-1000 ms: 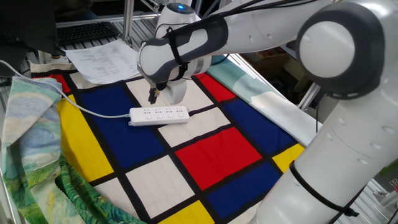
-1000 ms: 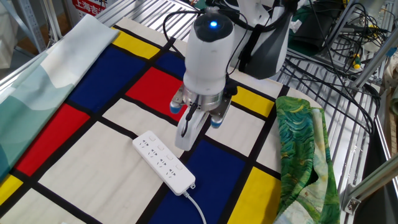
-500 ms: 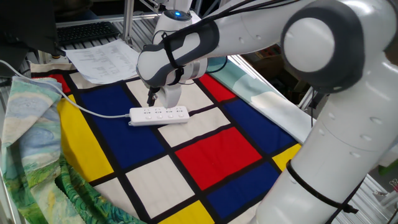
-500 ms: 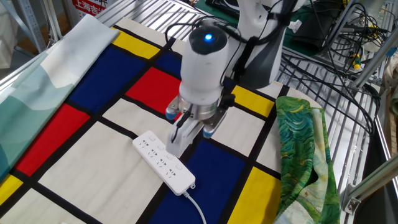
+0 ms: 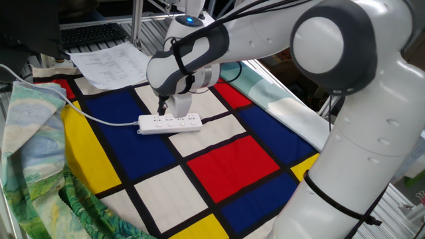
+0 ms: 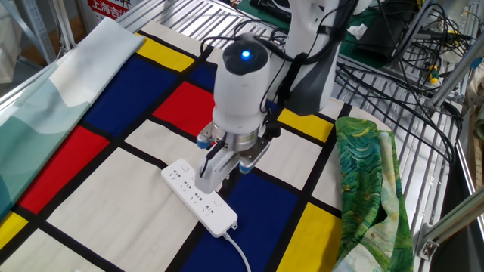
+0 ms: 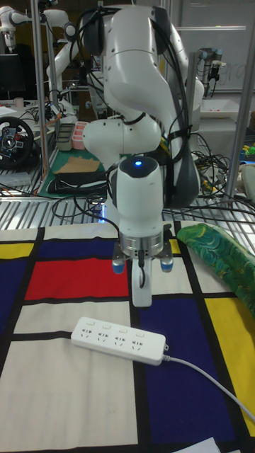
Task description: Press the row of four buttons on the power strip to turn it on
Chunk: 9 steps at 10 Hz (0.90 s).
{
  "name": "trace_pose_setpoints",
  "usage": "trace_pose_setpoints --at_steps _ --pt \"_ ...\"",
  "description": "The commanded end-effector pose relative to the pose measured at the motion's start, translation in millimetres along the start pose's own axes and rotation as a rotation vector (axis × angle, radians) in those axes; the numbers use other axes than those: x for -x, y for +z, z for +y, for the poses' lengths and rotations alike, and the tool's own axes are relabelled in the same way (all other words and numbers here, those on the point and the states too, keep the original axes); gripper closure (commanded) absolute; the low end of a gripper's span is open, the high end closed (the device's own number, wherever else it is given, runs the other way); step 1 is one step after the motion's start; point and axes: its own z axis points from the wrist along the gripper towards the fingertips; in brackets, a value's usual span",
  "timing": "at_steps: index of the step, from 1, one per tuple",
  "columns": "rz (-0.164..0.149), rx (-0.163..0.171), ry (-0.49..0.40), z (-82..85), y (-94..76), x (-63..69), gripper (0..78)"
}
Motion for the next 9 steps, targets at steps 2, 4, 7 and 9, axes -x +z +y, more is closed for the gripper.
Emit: trace_pose_setpoints --at_steps 2,4,7,9 --pt "0.006 0.000 0.053 0.5 4.7 1.2 77.6" --pt "-0.002 0.002 0.086 1.0 12.2 1.1 77.6" --pt "-0.005 0.003 0.105 1.8 18.3 2.0 77.6" --pt "-0.005 0.002 0.134 1.4 20.2 2.4 77.6"
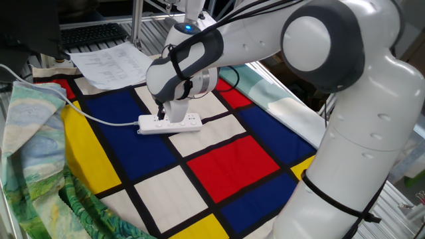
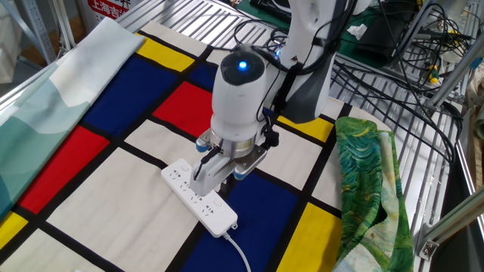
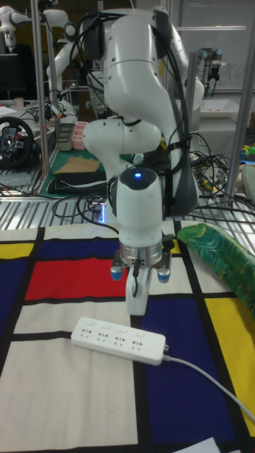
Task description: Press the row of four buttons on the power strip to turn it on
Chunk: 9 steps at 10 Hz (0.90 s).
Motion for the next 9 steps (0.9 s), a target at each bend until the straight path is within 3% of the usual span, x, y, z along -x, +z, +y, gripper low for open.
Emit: trace_pose_setpoints --at_steps 1,2,9 --pt "0.000 0.004 0.038 1.5 1.9 0.3 77.6" --pt "0.000 0.003 0.039 1.4 2.3 0.4 0.1" --pt "0.000 0.003 0.039 1.4 2.3 0.4 0.1"
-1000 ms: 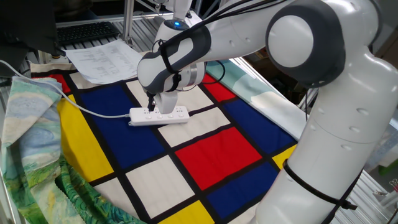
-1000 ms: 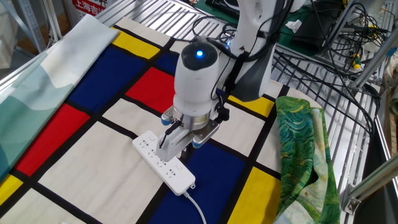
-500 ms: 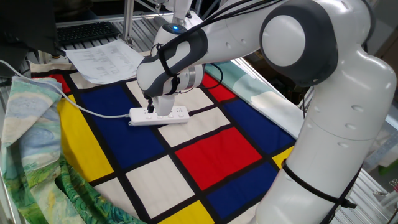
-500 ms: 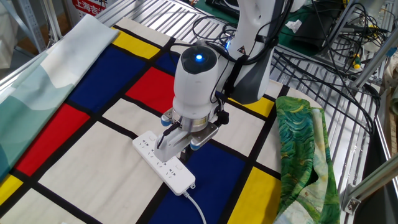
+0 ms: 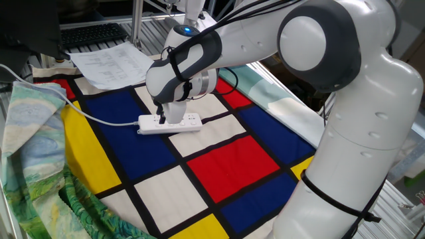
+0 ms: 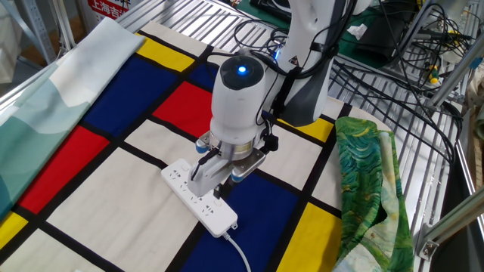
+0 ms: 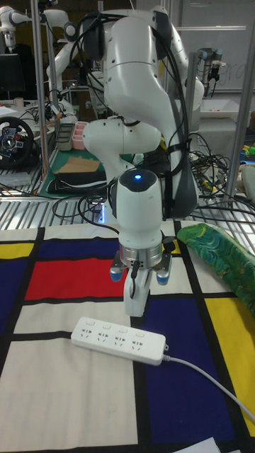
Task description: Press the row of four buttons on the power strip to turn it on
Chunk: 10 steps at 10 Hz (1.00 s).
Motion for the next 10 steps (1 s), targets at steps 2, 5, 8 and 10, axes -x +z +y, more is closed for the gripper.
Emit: trace_pose_setpoints --at_steps 2,5,8,10 --pt "0.001 0.003 0.008 0.9 0.0 0.1 0.1" --pt "0.001 0.003 0.008 0.9 0.0 0.1 0.1" --pt "0.007 -0.002 0.009 -8.4 7.7 6.7 0.1" --pt "0.007 -0.003 0.010 -12.7 8.0 9.6 0.1"
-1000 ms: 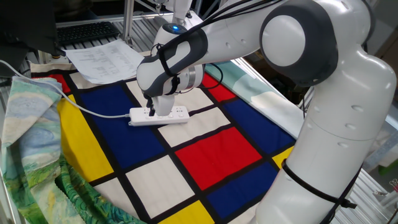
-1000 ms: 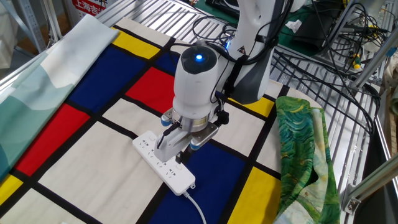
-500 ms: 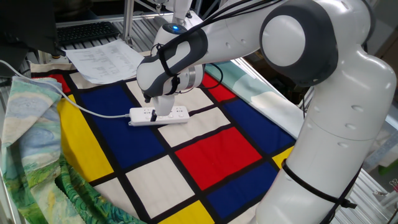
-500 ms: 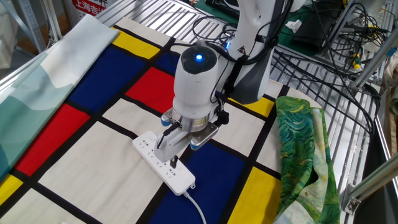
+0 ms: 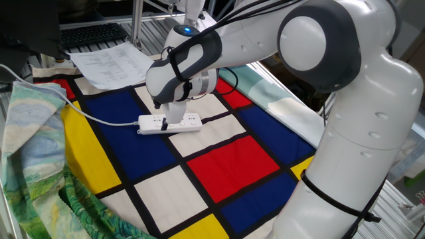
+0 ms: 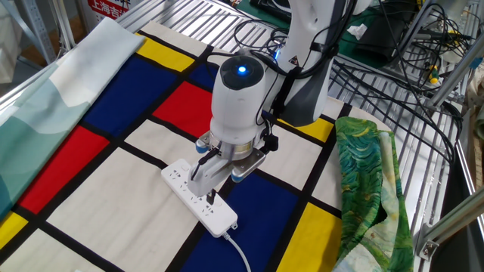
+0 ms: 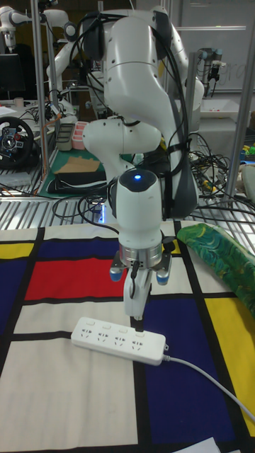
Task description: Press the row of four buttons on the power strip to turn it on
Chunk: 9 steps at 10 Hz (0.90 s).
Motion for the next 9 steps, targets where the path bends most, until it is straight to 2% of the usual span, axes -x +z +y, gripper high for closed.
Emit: trace_pose_setpoints --at_steps 1,5,9 --pt "0.005 -0.002 0.002 -12.2 6.5 8.9 0.1" --pt "0.004 -0.001 0.006 -16.1 7.6 8.6 0.1" --pt "-0.015 0.004 0.003 -22.4 16.5 3.7 0.1"
